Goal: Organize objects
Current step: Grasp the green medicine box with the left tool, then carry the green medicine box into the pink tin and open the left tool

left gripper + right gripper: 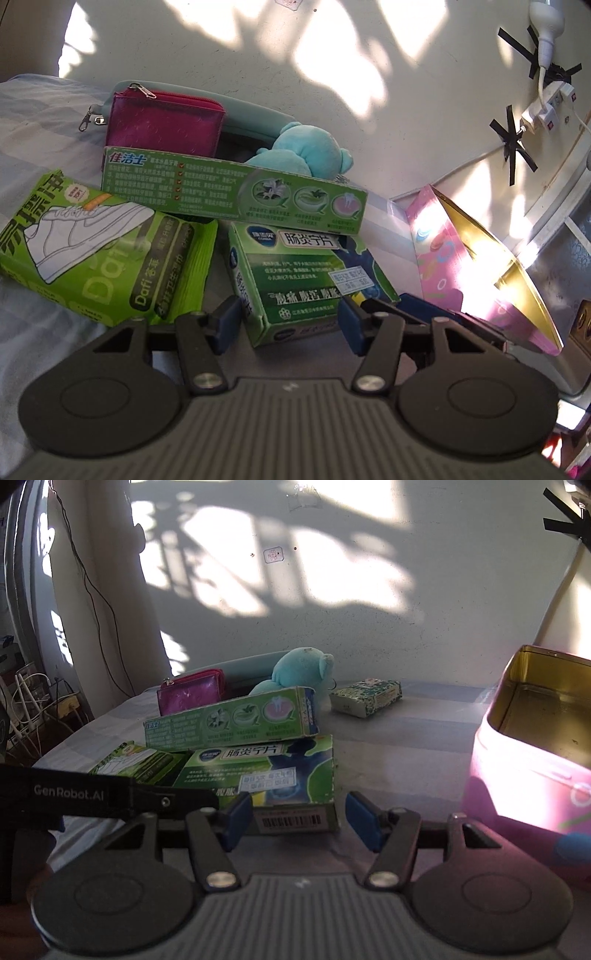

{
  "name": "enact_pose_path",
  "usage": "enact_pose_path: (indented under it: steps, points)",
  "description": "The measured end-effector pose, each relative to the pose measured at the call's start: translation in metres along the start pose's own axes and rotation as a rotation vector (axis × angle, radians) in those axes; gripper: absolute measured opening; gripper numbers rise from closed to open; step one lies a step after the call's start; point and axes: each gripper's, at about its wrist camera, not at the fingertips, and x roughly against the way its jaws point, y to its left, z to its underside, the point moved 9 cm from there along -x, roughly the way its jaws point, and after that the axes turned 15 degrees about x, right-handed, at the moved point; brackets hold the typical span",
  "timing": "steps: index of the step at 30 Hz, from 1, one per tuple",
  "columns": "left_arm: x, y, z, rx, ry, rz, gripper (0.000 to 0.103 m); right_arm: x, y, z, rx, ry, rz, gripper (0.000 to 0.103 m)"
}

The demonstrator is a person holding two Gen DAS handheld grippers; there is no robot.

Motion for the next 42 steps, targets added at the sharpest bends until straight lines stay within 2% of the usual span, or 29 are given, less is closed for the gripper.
enact_pose_path:
  steps: [2, 4, 7, 10, 13, 17, 19, 21, 22, 24, 26, 29, 30, 32, 34, 36, 39, 42]
  points:
    - [-0.001, 0.000, -0.001, 0.011, 0.001, 0.000, 0.060, -0.003, 0.003, 0.000, -0.003, 0.011, -0.042, 0.063]
    - [0.000, 0.000, 0.001, 0.012, -0.003, -0.007, 0.059, -0.002, 0.006, 0.001, 0.005, 0.010, -0.044, 0.063]
    - [0.006, -0.001, 0.006, 0.000, -0.010, -0.019, 0.059, 0.002, 0.010, 0.002, 0.034, 0.009, -0.018, 0.057]
    - [0.015, -0.004, 0.016, -0.018, 0.008, -0.011, 0.059, 0.013, 0.017, 0.007, 0.054, 0.017, 0.001, 0.056]
    - [0.028, -0.009, 0.034, -0.066, 0.042, 0.015, 0.059, 0.034, 0.024, 0.020, 0.085, 0.040, 0.018, 0.056]
    - [0.051, -0.015, 0.063, -0.124, 0.129, 0.089, 0.061, 0.082, 0.033, 0.042, 0.067, 0.047, -0.024, 0.056]
    - [0.057, -0.016, 0.074, -0.131, 0.181, 0.128, 0.068, 0.105, 0.037, 0.052, 0.064, 0.031, -0.060, 0.056]
    - [0.058, -0.019, 0.076, -0.134, 0.202, 0.137, 0.072, 0.117, 0.035, 0.056, 0.052, 0.019, -0.060, 0.056]
    - [0.056, -0.021, 0.074, -0.129, 0.205, 0.137, 0.075, 0.118, 0.034, 0.056, 0.067, 0.019, -0.043, 0.058]
    - [0.052, -0.026, 0.069, -0.114, 0.198, 0.135, 0.075, 0.113, 0.031, 0.055, 0.103, 0.033, -0.006, 0.059]
    - [0.047, -0.029, 0.067, -0.107, 0.197, 0.121, 0.074, 0.105, 0.031, 0.054, 0.121, 0.049, -0.021, 0.059]
    - [0.036, -0.029, 0.072, -0.148, 0.220, 0.095, 0.072, 0.090, 0.036, 0.056, 0.174, 0.079, -0.028, 0.061]
    - [0.036, -0.032, 0.072, -0.181, 0.191, 0.086, 0.068, 0.085, 0.037, 0.058, 0.188, 0.084, -0.014, 0.064]
    - [0.036, -0.041, 0.074, -0.232, 0.187, 0.063, 0.068, 0.079, 0.034, 0.057, 0.216, 0.077, 0.044, 0.061]
    - [0.040, -0.054, 0.067, -0.266, 0.152, 0.065, 0.068, 0.087, 0.029, 0.051, 0.200, 0.044, 0.061, 0.061]
    - [0.049, -0.078, 0.053, -0.298, 0.108, 0.115, 0.068, 0.105, 0.019, 0.036, 0.189, -0.029, 0.102, 0.061]
    - [0.053, -0.127, 0.034, -0.366, 0.044, 0.210, 0.069, 0.140, -0.006, 0.008, 0.202, -0.152, 0.213, 0.060]
    - [0.040, -0.177, 0.029, -0.439, -0.007, 0.274, 0.069, 0.161, -0.039, -0.008, 0.182, -0.213, 0.311, 0.060]
